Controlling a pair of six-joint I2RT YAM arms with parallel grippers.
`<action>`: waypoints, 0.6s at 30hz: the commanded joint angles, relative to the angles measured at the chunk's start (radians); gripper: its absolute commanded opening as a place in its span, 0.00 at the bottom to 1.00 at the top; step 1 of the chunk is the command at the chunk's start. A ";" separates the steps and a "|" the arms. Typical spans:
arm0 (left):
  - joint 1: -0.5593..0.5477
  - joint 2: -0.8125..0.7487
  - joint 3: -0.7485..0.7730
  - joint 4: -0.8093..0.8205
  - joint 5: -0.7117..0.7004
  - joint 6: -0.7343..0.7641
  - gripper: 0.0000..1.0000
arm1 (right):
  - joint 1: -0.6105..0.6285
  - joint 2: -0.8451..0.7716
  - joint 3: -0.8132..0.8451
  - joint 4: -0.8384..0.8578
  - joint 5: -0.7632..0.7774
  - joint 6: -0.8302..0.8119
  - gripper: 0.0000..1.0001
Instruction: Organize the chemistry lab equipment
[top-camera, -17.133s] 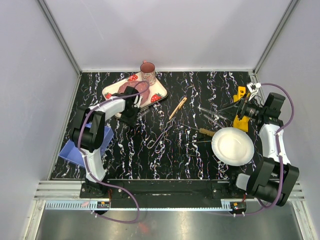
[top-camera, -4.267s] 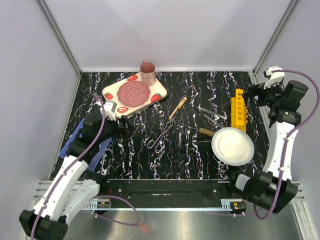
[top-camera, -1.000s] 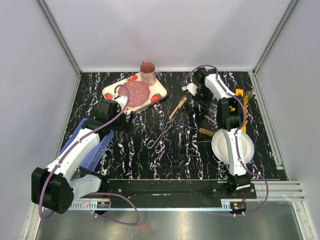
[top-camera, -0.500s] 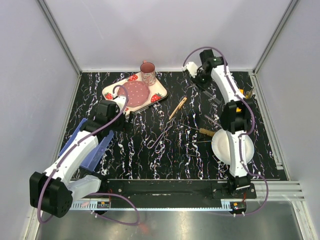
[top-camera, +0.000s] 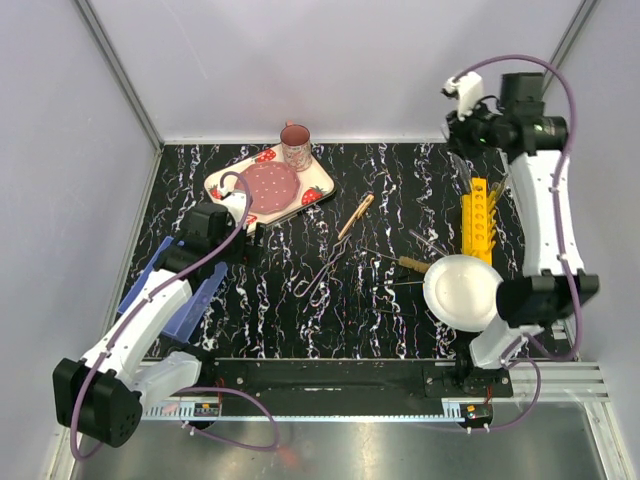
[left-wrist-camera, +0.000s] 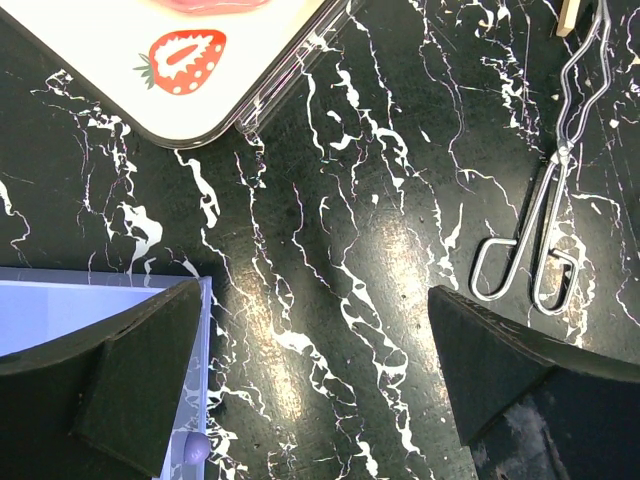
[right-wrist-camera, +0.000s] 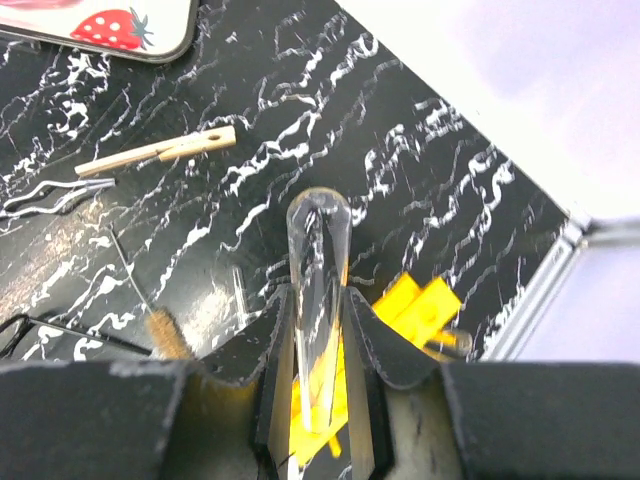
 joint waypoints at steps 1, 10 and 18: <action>-0.003 -0.031 0.003 0.047 0.018 -0.003 0.99 | -0.050 -0.211 -0.265 0.161 -0.100 0.084 0.18; -0.003 -0.050 0.003 0.047 0.038 -0.003 0.99 | -0.240 -0.486 -0.709 0.501 -0.137 0.253 0.21; -0.003 -0.033 0.001 0.050 0.039 -0.003 0.99 | -0.425 -0.394 -0.808 0.829 -0.191 0.507 0.21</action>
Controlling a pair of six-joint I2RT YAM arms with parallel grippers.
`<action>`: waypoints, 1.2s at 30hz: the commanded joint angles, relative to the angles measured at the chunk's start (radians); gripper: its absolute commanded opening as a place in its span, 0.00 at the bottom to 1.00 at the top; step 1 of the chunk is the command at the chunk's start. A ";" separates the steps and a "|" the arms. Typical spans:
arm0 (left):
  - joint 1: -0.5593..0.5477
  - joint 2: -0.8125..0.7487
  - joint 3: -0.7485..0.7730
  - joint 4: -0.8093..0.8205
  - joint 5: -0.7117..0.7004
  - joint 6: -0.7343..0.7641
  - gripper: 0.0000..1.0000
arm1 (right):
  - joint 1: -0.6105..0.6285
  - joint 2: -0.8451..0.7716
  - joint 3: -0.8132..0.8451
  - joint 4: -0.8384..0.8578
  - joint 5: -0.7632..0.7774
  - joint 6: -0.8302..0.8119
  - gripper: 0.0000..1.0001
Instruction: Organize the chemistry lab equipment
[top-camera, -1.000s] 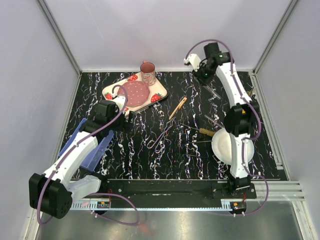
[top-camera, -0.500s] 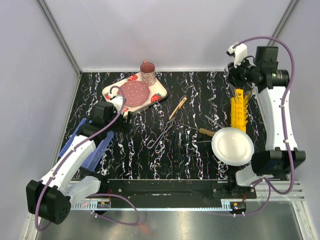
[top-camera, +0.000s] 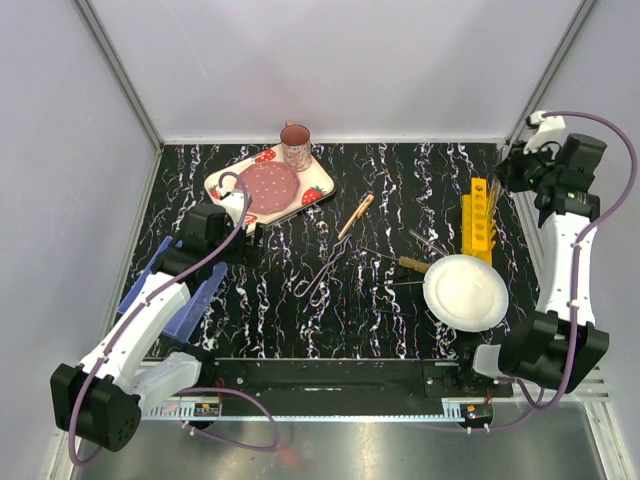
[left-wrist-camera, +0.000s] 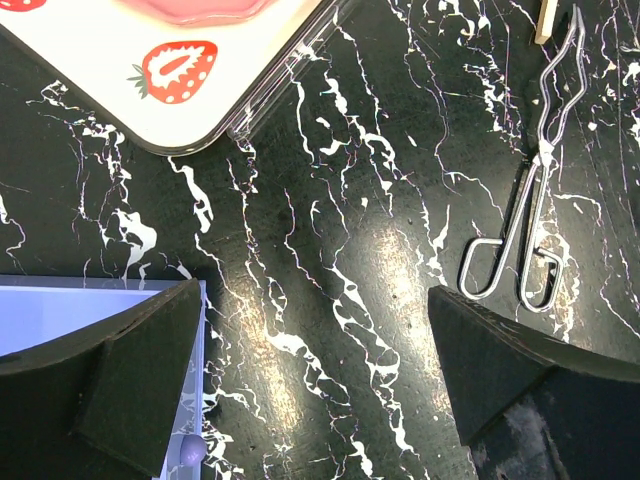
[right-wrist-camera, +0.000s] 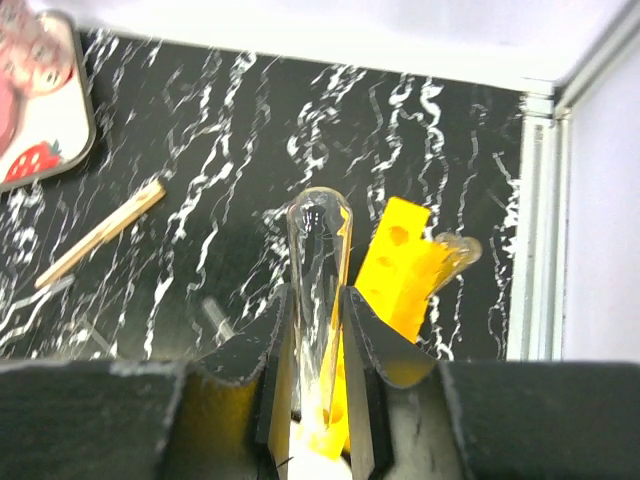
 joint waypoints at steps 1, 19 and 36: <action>-0.002 0.007 0.004 0.050 0.013 -0.003 0.99 | -0.068 0.069 -0.032 0.290 -0.048 0.176 0.21; -0.002 0.050 0.003 0.045 0.002 0.000 0.99 | -0.149 0.267 -0.094 0.611 0.027 0.275 0.23; -0.002 0.056 0.001 0.045 0.005 0.000 0.99 | -0.184 0.302 -0.123 0.626 0.038 0.324 0.23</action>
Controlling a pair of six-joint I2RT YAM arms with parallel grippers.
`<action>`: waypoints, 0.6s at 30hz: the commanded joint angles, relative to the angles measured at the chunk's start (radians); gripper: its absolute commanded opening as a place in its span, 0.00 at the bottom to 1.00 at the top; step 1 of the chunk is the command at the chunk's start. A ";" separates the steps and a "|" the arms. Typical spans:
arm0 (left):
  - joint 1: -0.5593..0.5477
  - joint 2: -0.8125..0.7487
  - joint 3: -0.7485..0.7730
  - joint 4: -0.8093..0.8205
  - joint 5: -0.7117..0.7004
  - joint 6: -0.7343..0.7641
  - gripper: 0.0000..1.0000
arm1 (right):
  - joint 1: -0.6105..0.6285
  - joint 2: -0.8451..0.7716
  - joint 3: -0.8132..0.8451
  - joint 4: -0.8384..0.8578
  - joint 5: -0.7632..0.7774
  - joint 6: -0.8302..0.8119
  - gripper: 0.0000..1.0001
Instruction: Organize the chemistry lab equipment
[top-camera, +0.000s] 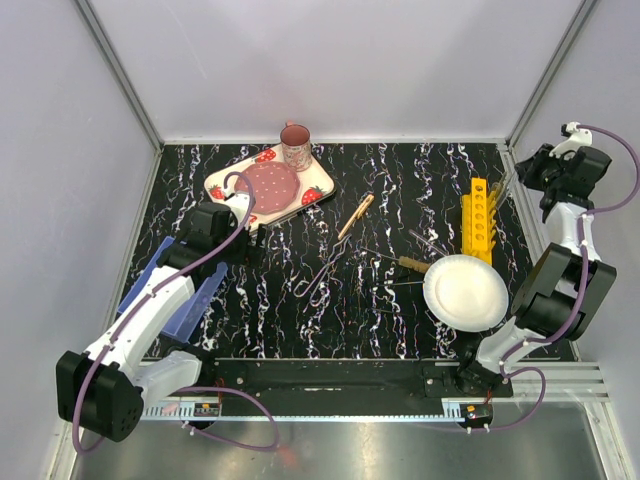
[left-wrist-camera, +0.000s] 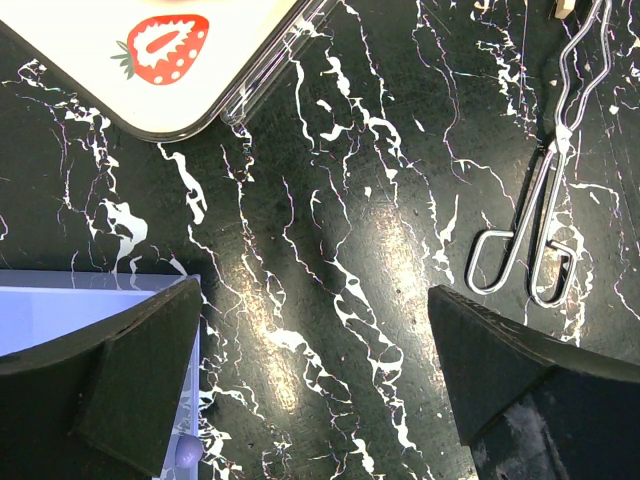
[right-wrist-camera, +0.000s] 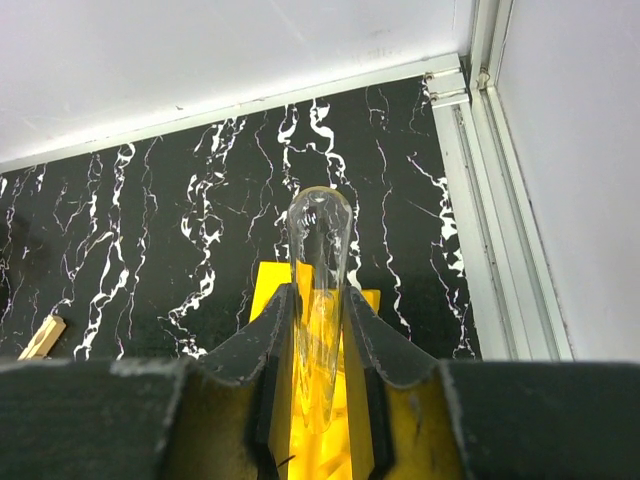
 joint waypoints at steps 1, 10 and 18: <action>-0.002 -0.002 0.000 0.046 0.005 0.000 0.99 | -0.006 -0.036 -0.021 0.058 0.009 0.002 0.23; -0.001 -0.003 0.000 0.046 0.005 0.000 0.99 | -0.007 -0.032 -0.039 0.078 0.027 -0.006 0.23; -0.002 -0.005 0.000 0.046 0.002 0.000 0.99 | -0.015 -0.024 -0.024 0.084 0.034 -0.006 0.24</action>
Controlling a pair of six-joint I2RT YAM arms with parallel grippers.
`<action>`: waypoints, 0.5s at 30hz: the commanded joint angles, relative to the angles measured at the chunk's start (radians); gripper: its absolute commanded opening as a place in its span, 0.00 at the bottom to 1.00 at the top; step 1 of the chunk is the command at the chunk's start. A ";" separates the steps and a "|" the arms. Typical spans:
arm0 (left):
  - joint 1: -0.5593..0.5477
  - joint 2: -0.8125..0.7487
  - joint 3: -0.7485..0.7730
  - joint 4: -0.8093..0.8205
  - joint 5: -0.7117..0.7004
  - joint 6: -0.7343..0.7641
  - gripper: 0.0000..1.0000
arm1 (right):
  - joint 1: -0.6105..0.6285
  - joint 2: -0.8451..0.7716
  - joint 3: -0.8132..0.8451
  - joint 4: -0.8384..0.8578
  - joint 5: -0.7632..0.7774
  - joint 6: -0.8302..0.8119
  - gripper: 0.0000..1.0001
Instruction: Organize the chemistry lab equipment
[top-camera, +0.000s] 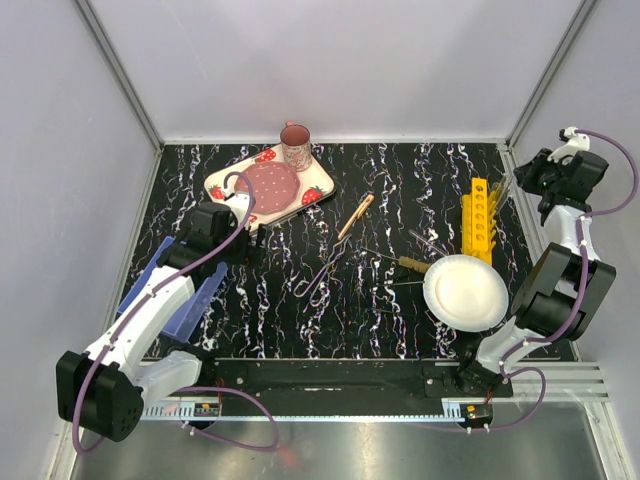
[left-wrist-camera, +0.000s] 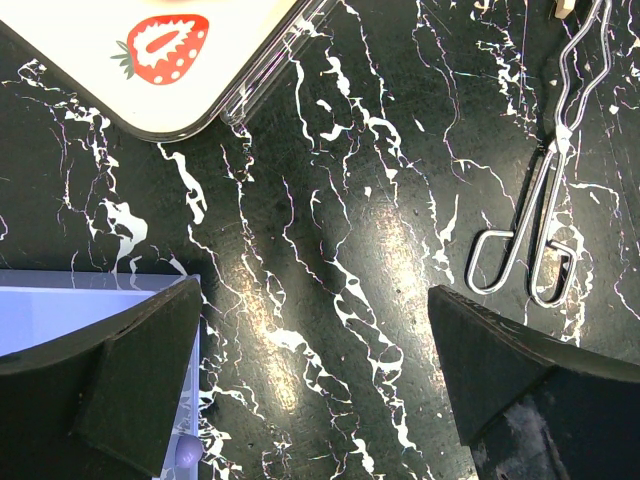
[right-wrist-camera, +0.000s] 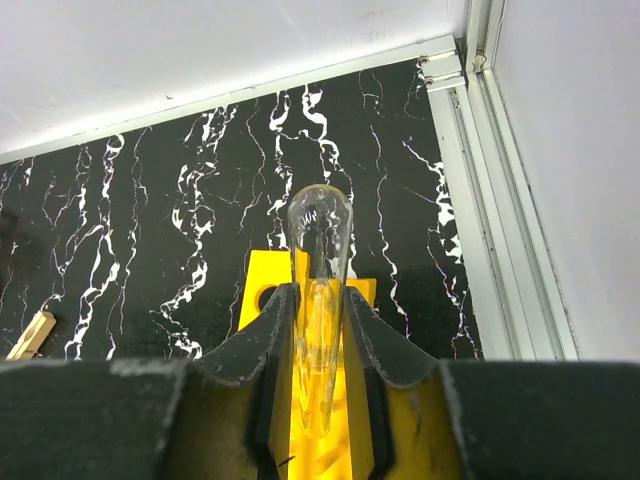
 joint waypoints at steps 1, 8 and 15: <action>-0.002 -0.005 0.000 0.046 0.002 0.000 0.99 | -0.013 -0.026 0.020 0.064 0.020 -0.005 0.24; -0.001 -0.003 0.000 0.046 0.004 0.000 0.99 | -0.019 -0.032 0.028 0.067 0.017 -0.005 0.24; -0.002 -0.005 0.000 0.046 0.005 0.000 0.99 | -0.021 -0.029 0.046 0.072 0.011 0.007 0.24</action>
